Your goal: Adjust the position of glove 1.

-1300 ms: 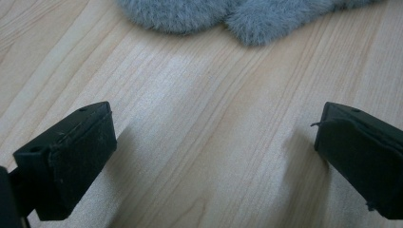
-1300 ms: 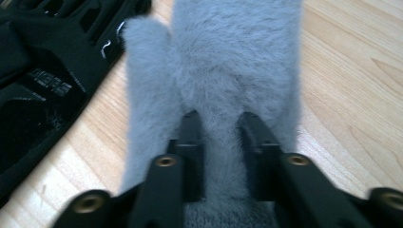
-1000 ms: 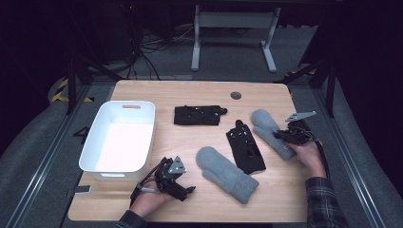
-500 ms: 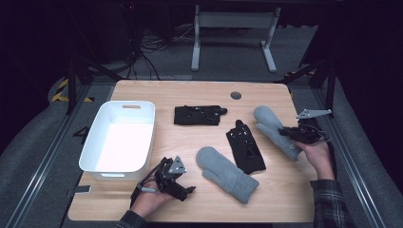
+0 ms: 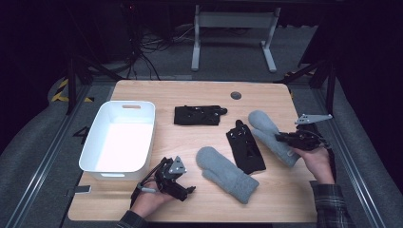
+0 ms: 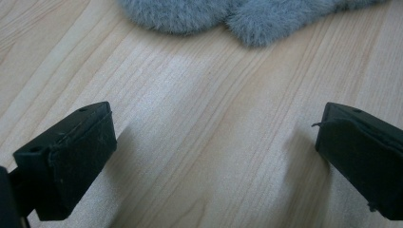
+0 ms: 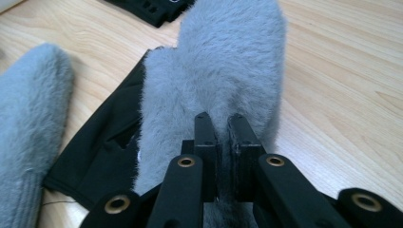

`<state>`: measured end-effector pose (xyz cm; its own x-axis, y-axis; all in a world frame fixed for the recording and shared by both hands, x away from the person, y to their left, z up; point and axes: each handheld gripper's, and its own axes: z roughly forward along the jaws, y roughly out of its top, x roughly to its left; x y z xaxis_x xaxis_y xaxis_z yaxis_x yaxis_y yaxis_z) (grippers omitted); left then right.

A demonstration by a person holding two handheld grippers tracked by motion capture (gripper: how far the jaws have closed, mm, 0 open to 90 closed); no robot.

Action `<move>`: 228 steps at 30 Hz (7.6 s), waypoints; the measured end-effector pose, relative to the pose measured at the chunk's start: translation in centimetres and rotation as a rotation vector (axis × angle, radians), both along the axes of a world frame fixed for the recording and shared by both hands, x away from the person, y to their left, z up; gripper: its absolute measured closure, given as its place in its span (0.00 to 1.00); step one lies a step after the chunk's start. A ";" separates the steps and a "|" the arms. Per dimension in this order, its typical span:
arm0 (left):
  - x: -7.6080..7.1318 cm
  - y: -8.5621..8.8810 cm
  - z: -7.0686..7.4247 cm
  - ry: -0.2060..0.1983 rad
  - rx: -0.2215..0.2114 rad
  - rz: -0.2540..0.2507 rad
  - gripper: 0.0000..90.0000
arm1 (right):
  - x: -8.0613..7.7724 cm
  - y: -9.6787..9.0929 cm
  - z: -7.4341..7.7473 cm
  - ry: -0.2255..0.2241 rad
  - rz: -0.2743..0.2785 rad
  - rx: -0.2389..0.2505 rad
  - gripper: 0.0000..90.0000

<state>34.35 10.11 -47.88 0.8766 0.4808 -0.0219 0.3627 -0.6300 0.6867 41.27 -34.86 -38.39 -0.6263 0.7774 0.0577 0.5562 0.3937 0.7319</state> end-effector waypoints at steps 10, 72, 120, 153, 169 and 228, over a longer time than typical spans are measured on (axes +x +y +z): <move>0.0 0.0 0.0 0.000 0.000 0.000 0.00 | -1.3 2.3 0.7 0.000 0.050 0.012 0.95; 0.0 0.0 0.0 0.000 0.000 0.000 0.00 | -7.0 15.3 -1.8 0.054 0.333 -0.017 0.94; -1.1 -6.9 2.1 0.124 -0.011 -0.151 0.95 | -7.2 7.2 -5.4 0.141 0.396 -0.060 1.00; 3.2 -4.2 2.4 0.142 -0.045 -0.009 0.97 | -6.2 15.7 -6.4 0.133 0.555 -0.017 1.00; 5.2 -2.9 2.9 0.125 -0.030 0.086 0.89 | -6.5 19.1 -6.6 0.090 0.609 -0.014 1.00; 5.1 -7.5 2.5 0.272 -0.017 -0.044 0.32 | -3.7 0.6 -7.9 -0.028 -0.110 -0.106 0.19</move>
<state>39.50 2.62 -45.35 0.8571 0.4404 -0.2673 0.5083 -0.6384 0.5780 37.55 -34.30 -46.30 -0.5368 0.8425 -0.0449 0.5802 0.4073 0.7053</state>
